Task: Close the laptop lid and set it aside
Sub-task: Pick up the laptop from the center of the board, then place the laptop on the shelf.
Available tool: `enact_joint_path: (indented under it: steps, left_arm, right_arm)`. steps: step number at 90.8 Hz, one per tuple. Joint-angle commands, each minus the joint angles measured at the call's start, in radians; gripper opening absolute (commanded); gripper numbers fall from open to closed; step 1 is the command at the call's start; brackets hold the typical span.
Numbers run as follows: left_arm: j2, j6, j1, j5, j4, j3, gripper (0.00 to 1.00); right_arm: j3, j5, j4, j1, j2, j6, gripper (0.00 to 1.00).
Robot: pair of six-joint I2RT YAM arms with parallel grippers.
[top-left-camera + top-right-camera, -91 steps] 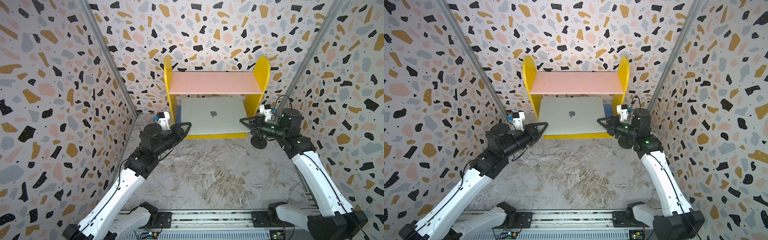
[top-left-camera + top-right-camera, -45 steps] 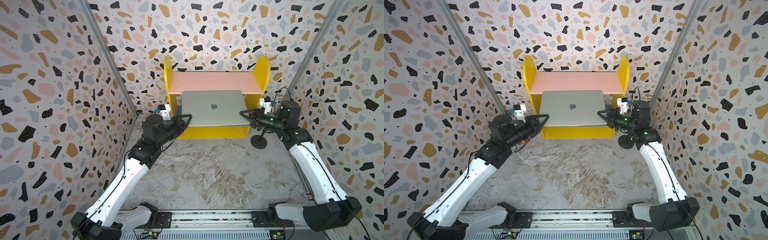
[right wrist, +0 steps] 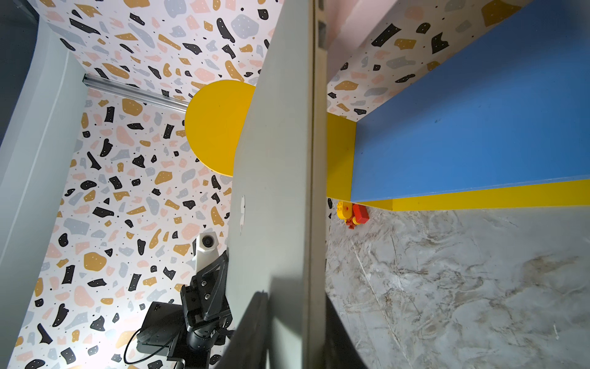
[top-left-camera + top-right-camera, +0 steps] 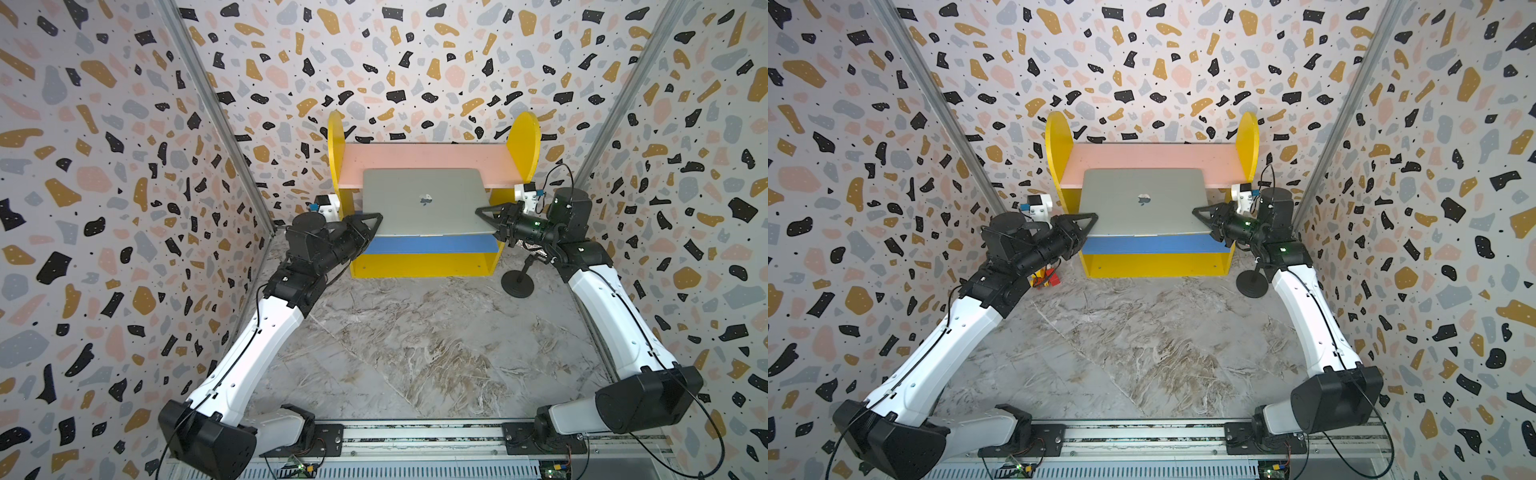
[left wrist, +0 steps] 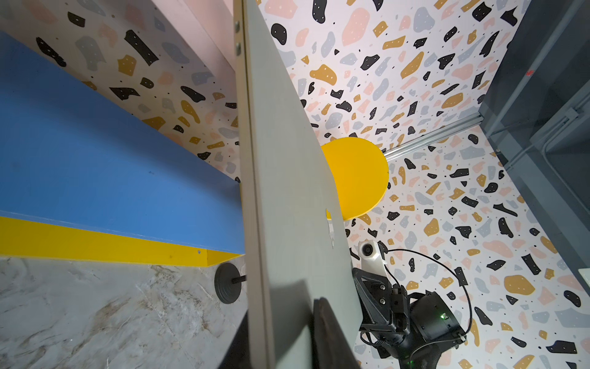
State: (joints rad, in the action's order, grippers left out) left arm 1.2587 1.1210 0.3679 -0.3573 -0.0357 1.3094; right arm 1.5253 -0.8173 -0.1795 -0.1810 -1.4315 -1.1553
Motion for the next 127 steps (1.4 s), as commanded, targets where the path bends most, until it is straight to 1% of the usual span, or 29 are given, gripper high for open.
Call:
enact_joint_path:
  steps: [1, 9, 24, 47, 73, 94, 111, 120, 127]
  left_arm:
    - [0.043, -0.07, 0.053, -0.23, 0.146, 0.05, 0.19]
    - [0.067, -0.056, 0.045, -0.237, 0.155, 0.061, 0.19]
    - [0.106, -0.012, 0.024, -0.258, 0.194, 0.078, 0.19]
    - [0.183, 0.034, -0.004, -0.291, 0.218, 0.156, 0.2]
    - [0.246, 0.07, -0.014, -0.295, 0.227, 0.224, 0.2]
    - [0.29, 0.133, -0.035, -0.302, 0.279, 0.237, 0.2]
    - [0.325, 0.154, -0.048, -0.316, 0.287, 0.265, 0.21]
    - [0.332, 0.157, -0.054, -0.316, 0.284, 0.277, 0.22]
    - [0.339, 0.162, -0.058, -0.318, 0.284, 0.284, 0.27]
  right_arm:
    - [0.077, -0.196, 0.127, -0.069, 0.016, 0.029, 0.25]
    - [0.09, -0.197, 0.128, -0.061, 0.001, 0.021, 0.25]
    - [0.092, -0.201, 0.215, -0.043, -0.027, -0.04, 0.25]
    - [0.141, -0.2, 0.247, -0.024, -0.076, -0.089, 0.25]
    - [0.234, -0.181, 0.216, -0.006, -0.136, -0.111, 0.26]
    - [0.301, -0.165, 0.181, -0.002, -0.188, -0.121, 0.26]
    - [0.34, -0.157, 0.154, 0.001, -0.224, -0.119, 0.28]
    - [0.352, -0.154, 0.144, 0.002, -0.234, -0.118, 0.31]
    - [0.365, -0.152, 0.143, 0.003, -0.241, -0.115, 0.34]
